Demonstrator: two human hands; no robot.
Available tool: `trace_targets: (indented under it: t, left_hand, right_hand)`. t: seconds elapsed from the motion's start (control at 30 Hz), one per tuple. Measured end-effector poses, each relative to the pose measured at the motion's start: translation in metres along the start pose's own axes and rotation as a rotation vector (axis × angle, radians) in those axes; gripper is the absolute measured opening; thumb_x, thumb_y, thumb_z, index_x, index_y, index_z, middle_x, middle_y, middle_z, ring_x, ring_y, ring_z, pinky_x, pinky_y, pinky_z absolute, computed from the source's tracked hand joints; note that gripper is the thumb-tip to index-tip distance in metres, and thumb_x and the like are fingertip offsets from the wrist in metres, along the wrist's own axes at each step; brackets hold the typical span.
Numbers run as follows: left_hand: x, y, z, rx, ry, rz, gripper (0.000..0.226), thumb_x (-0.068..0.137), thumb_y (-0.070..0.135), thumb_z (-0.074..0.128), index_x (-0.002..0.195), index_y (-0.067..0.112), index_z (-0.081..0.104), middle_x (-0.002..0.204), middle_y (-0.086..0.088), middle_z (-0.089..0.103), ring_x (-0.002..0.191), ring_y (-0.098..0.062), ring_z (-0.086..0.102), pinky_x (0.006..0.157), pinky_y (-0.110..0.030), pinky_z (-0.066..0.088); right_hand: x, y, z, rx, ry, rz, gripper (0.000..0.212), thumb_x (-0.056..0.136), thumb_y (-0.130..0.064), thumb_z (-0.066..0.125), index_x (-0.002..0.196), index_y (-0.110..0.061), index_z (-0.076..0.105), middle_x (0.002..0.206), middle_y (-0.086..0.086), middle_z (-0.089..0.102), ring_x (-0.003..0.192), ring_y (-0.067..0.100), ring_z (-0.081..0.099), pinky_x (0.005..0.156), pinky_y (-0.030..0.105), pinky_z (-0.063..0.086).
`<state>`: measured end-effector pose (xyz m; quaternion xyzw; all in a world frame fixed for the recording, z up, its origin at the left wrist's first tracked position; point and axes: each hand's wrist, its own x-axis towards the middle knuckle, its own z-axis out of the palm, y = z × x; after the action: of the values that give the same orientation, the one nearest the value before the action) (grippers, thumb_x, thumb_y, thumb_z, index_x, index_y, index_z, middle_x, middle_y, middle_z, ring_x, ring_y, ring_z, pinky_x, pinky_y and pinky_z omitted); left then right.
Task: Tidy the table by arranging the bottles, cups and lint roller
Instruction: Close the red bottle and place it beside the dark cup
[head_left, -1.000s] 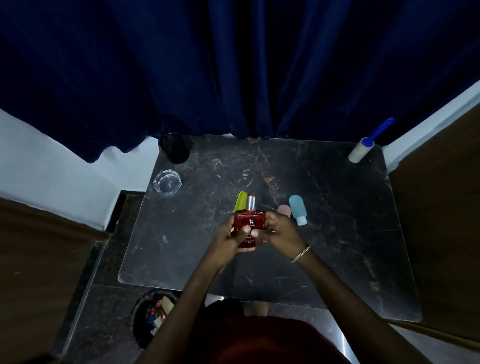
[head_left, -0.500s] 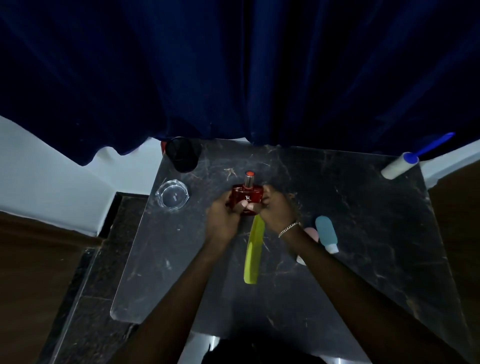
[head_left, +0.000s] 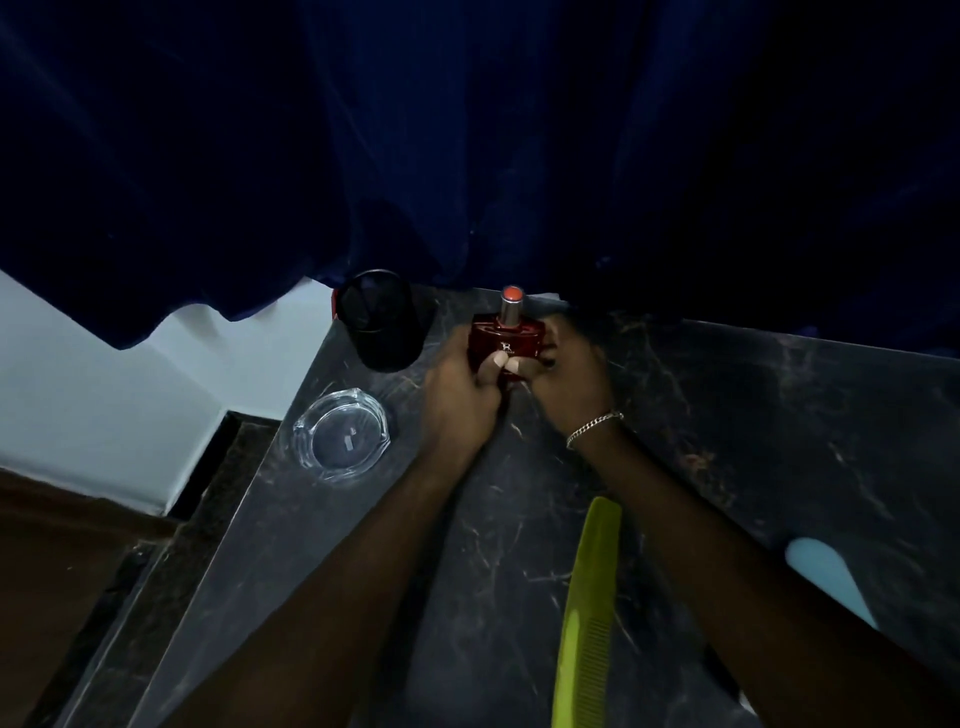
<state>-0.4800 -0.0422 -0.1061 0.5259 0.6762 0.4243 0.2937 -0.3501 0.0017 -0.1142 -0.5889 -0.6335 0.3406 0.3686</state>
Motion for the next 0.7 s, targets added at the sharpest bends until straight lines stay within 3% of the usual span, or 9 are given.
trace_targets:
  t: [0.07, 0.17, 0.27, 0.43, 0.57, 0.7]
  left_hand:
    - [0.008, -0.005, 0.004, -0.016, 0.043, 0.03, 0.029, 0.1, 0.023, 0.062, 0.128, 0.018, 0.059, 0.118, 0.001, 0.071, 0.108, -0.015, 0.066, 0.094, -0.035, 0.053]
    - [0.015, -0.011, 0.008, -0.022, 0.085, 0.066, 0.028, 0.1, 0.021, 0.063, 0.128, 0.017, 0.06, 0.117, 0.001, 0.072, 0.106, -0.012, 0.065, 0.089, -0.026, 0.048]
    - [0.019, -0.016, 0.008, -0.048, 0.122, 0.087, 0.028, 0.099, 0.018, 0.063, 0.127, 0.016, 0.061, 0.116, 0.001, 0.072, 0.105, -0.011, 0.066, 0.09, -0.024, 0.049]
    - [0.021, -0.023, 0.009, -0.035, 0.167, 0.143, 0.033, 0.099, 0.021, 0.062, 0.132, 0.02, 0.059, 0.122, 0.002, 0.071, 0.111, -0.012, 0.065, 0.096, -0.028, 0.05]
    - [0.019, -0.032, 0.013, -0.057, 0.163, 0.139, 0.04, 0.098, 0.019, 0.064, 0.137, 0.019, 0.055, 0.13, 0.0, 0.066, 0.12, -0.015, 0.063, 0.106, -0.042, 0.052]
    - [0.017, -0.038, 0.018, -0.015, 0.196, 0.14, 0.048, 0.094, 0.019, 0.069, 0.139, 0.016, 0.052, 0.128, -0.002, 0.056, 0.118, -0.017, 0.06, 0.105, -0.044, 0.053]
  right_hand:
    - [0.007, 0.004, 0.006, 0.015, 0.019, -0.03, 0.037, 0.074, -0.016, 0.078, 0.104, -0.032, 0.062, 0.082, -0.024, 0.066, 0.076, -0.011, 0.065, 0.069, 0.006, 0.05]
    - [0.013, 0.007, 0.014, 0.021, 0.039, -0.069, 0.038, 0.076, -0.017, 0.076, 0.108, -0.033, 0.062, 0.086, -0.024, 0.066, 0.081, -0.009, 0.066, 0.073, 0.008, 0.051]
    - [0.016, 0.006, 0.018, 0.067, 0.025, -0.087, 0.039, 0.079, -0.014, 0.074, 0.105, -0.037, 0.059, 0.083, -0.03, 0.063, 0.08, -0.022, 0.062, 0.066, -0.004, 0.045]
    - [0.016, 0.008, 0.023, 0.097, 0.03, -0.094, 0.038, 0.082, -0.012, 0.072, 0.114, -0.029, 0.06, 0.088, -0.032, 0.06, 0.084, -0.028, 0.057, 0.067, -0.006, 0.043]
    - [0.013, 0.013, 0.025, 0.104, 0.034, -0.105, 0.042, 0.084, -0.007, 0.07, 0.119, -0.027, 0.058, 0.091, -0.033, 0.057, 0.088, -0.031, 0.054, 0.069, -0.01, 0.04]
    - [0.011, 0.023, 0.028, 0.105, 0.037, -0.083, 0.042, 0.083, -0.002, 0.071, 0.118, -0.021, 0.059, 0.091, -0.03, 0.059, 0.086, -0.029, 0.057, 0.07, -0.007, 0.044]
